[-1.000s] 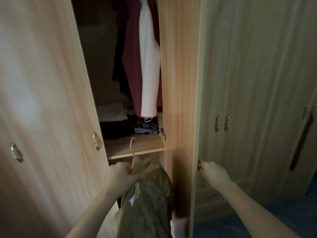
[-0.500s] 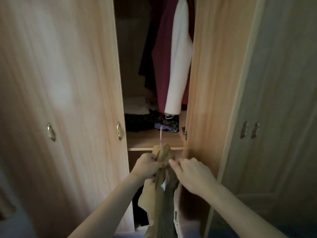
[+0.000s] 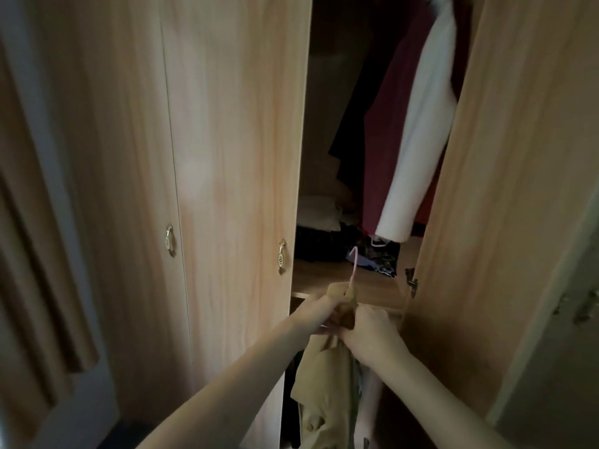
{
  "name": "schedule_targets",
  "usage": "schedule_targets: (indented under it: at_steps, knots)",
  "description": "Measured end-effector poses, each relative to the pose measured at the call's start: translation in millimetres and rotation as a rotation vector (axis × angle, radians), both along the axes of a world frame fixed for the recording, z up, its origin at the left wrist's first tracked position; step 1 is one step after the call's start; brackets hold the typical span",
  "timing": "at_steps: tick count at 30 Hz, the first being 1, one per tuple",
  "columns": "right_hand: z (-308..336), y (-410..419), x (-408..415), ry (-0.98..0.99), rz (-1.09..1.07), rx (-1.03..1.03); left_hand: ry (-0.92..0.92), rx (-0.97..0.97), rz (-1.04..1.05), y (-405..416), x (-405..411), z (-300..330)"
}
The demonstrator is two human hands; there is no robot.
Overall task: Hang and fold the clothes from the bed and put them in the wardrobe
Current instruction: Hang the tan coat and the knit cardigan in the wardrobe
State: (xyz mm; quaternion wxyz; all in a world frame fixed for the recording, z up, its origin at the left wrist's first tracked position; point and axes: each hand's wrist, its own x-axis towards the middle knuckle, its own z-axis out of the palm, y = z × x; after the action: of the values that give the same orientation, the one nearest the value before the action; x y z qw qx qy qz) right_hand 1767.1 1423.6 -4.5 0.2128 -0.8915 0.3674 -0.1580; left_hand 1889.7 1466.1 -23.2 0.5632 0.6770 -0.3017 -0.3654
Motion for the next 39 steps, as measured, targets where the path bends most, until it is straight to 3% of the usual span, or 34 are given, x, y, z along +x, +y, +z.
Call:
schedule_targets:
  at_steps: [2,9,13,17,27,31,36,39]
  knots:
    - [0.2,-0.1,11.2,0.019,-0.017,-0.042,-0.078,-0.046,0.042,0.0,8.0,1.5]
    - [0.1,-4.2,48.3,0.041,-0.029,-0.053,-0.608,0.020,0.033,-3.6,62.1,-12.4]
    - [-0.4,-5.2,72.0,0.049,-0.069,-0.124,-0.849,0.223,0.104,4.7,111.2,-10.7]
    - [7.3,-3.4,97.2,0.085,-0.103,-0.143,-0.973,0.457,0.123,-4.2,171.8,-22.0]
    - [32.1,-20.1,147.4,0.196,-0.239,0.002,-0.838,0.345,0.161,-94.7,267.8,-49.4]
    - [33.0,-15.6,152.2,0.215,-0.281,-0.037,-0.674,0.256,0.151,-120.0,281.0,-61.9]
    - [35.8,8.5,153.1,0.208,-0.312,-0.072,-0.504,0.156,0.063,-110.6,295.7,-61.0]
    - [37.7,26.0,149.4,0.206,-0.293,-0.073,-0.529,0.145,0.040,-88.3,287.8,-53.3]
